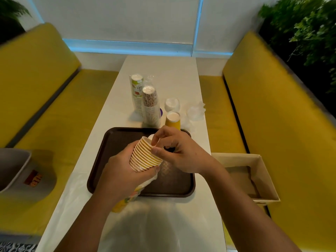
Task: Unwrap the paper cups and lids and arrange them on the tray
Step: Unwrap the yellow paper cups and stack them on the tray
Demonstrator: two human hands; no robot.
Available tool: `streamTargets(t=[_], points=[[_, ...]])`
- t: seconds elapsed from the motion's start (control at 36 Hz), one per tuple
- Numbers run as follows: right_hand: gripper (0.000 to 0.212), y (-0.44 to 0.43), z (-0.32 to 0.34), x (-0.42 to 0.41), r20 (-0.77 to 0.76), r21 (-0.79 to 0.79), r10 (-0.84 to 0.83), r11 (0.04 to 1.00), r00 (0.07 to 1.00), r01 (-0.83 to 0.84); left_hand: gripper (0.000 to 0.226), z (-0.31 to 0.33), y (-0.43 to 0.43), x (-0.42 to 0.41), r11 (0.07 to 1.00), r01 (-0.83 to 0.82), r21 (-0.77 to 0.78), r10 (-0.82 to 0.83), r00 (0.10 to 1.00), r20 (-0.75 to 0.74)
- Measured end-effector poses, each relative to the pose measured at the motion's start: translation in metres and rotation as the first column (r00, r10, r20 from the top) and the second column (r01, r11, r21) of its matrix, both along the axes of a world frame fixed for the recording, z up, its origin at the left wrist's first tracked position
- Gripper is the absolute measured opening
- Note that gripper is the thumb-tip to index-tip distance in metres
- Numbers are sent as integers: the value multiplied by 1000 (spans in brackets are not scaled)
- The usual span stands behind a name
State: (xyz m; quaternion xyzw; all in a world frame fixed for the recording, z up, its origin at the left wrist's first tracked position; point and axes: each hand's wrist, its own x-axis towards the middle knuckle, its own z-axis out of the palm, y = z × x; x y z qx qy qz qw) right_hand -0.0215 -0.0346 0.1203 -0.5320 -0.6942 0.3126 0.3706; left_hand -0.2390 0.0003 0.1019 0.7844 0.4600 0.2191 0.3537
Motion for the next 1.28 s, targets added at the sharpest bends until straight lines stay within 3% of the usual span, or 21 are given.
streamTargets(t=[0.14, 0.22, 0.42, 0.53, 0.61, 0.69, 0.78, 0.86, 0.97, 1.11, 1.19, 1.28], points=[[15, -6, 3, 1, -15, 127, -149, 981, 989, 149, 80, 0, -7, -1, 1000, 15, 9, -14, 999, -37], [19, -8, 8, 3, -26, 82, -237, 968, 971, 239, 81, 2, -13, -1, 1000, 20, 8, -19, 999, -35], [12, -17, 14, 10, 22, -39, -13, 999, 1000, 14, 78, 4, -23, -2, 999, 43, 16, -42, 998, -50], [28, -20, 27, 30, -128, -143, -7, 990, 992, -12, 82, 1, -23, -5, 999, 36, 1, -36, 998, -49], [51, -22, 34, 45, -161, -224, -8, 974, 987, -29, 80, 0, -23, -8, 1000, 31, -5, -31, 999, -32], [74, -24, 36, 56, -204, -265, -4, 963, 979, -51, 74, 3, -22, -10, 998, -18, -54, 21, 998, 54], [91, -25, 30, 61, -360, -321, -62, 945, 931, -61, 66, 5, -19, -10, 991, -85, -107, 100, 985, 142], [86, -26, 18, 58, -436, -375, -75, 921, 897, -105, 58, 7, -17, -5, 987, -115, -116, 136, 973, 187], [67, -21, 4, 46, -352, -413, -50, 904, 935, -108, 63, 10, -14, -1, 979, -162, -124, 187, 954, 233], [75, -10, -11, 41, -309, -432, -50, 897, 950, -93, 75, 7, -7, -1, 974, -199, -109, 220, 948, 232], [84, 1, -15, 39, -352, -397, -145, 918, 925, -7, 63, 10, -6, 3, 970, -210, -120, 234, 942, 241], [79, 17, -19, 40, -473, -344, -293, 930, 831, 132, 50, 10, -3, 6, 972, -200, -121, 222, 951, 217]])
